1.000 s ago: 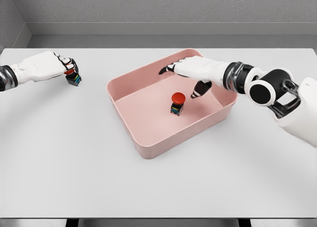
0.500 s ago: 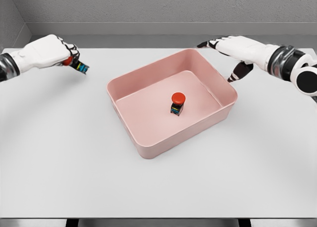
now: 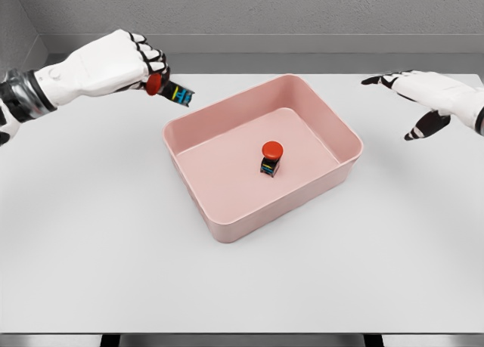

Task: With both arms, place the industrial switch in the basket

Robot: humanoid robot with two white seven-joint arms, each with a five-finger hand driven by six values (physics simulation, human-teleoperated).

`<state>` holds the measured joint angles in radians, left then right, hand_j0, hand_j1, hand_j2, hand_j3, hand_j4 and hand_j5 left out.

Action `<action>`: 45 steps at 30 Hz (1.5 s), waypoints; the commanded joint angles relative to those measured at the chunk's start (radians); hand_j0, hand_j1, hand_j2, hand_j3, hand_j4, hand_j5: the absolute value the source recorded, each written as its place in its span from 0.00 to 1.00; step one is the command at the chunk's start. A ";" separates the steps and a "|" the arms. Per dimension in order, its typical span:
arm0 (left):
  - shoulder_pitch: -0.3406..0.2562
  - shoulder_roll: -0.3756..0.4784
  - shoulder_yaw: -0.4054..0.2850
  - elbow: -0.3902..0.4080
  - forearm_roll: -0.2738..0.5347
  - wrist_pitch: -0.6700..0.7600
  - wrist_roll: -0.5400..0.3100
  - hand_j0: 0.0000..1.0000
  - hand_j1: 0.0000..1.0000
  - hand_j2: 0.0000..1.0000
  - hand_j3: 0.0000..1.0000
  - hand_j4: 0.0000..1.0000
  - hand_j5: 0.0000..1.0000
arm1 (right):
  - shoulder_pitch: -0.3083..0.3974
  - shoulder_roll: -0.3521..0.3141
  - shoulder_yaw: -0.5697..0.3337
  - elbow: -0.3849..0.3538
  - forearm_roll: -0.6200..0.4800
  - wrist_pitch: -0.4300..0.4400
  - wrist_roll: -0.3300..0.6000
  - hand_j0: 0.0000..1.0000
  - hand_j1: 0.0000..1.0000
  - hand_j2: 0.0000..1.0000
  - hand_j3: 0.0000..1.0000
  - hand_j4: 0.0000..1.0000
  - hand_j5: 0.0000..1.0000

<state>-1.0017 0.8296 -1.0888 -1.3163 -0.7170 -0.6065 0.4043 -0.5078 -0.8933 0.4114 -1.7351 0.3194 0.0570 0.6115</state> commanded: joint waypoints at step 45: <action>0.164 0.302 0.043 -0.124 0.062 -0.004 -0.022 1.00 1.00 1.00 1.00 1.00 1.00 | 0.104 0.016 -0.152 -0.008 0.001 -0.134 -0.001 1.00 1.00 1.00 1.00 1.00 1.00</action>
<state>-0.8268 1.0616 -1.0537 -1.4285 -0.6733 -0.6087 0.3830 -0.4019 -0.8764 0.2594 -1.7424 0.3218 -0.0763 0.6113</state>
